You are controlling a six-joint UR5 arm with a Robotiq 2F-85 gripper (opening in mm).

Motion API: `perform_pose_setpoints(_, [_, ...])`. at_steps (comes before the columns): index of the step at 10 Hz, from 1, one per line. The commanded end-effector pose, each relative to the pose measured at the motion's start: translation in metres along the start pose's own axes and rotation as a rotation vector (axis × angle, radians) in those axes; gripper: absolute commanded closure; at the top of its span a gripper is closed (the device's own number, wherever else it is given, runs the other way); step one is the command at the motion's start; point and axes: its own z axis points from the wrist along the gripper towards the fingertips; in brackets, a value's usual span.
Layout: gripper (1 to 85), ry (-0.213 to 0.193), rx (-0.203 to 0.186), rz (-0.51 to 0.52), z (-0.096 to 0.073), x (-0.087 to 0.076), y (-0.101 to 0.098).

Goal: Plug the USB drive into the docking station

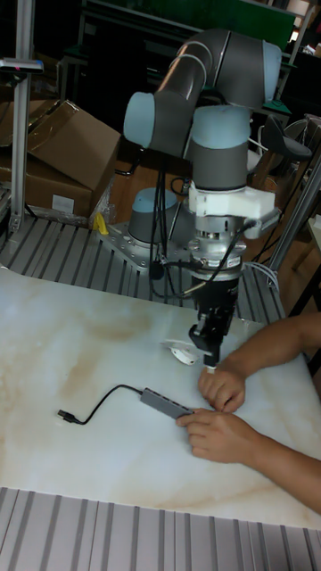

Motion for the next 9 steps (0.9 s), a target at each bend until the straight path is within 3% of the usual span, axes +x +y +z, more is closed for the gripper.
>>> perform_pose_setpoints(1, [84.3,0.151,-0.003,-0.05,0.011,0.03,0.002])
perform_pose_setpoints(4, [84.3,0.181,-0.008,-0.16,0.028,0.037,-0.01])
perform_pose_setpoints(9, [84.3,0.183,-0.022,-0.248,0.044,0.039,-0.018])
